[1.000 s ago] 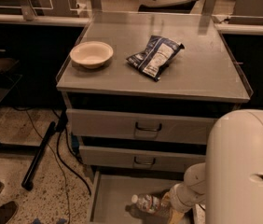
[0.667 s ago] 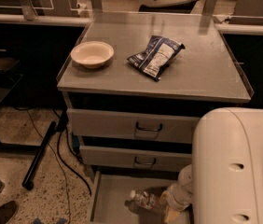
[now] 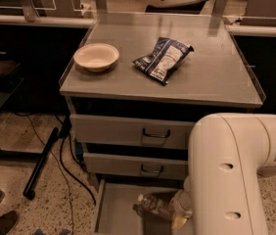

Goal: Place water bottle into bottom drawer

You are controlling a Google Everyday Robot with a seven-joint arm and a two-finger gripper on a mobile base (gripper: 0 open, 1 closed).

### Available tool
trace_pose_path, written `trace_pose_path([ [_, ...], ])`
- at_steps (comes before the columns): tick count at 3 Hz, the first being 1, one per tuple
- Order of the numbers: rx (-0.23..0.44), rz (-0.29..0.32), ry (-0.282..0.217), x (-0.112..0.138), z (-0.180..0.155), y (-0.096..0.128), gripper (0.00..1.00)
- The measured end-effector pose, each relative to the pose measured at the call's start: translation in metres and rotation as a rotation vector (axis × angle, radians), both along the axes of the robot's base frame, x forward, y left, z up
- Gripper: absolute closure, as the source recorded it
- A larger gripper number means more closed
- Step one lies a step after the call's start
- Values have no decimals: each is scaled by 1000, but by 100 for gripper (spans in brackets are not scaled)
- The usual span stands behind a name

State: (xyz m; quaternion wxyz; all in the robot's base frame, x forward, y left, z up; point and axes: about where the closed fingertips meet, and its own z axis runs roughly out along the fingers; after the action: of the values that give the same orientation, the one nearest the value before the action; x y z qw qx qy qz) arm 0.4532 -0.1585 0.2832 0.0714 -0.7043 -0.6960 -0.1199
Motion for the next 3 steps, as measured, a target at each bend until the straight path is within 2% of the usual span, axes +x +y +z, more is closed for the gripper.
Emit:
trace_pose_path([
  [1,49,3,12,-4,0,-3,100],
  [2,143,7,44,-11,-12,-2,100],
  [3,214,10,69,-7,-25,5,100],
])
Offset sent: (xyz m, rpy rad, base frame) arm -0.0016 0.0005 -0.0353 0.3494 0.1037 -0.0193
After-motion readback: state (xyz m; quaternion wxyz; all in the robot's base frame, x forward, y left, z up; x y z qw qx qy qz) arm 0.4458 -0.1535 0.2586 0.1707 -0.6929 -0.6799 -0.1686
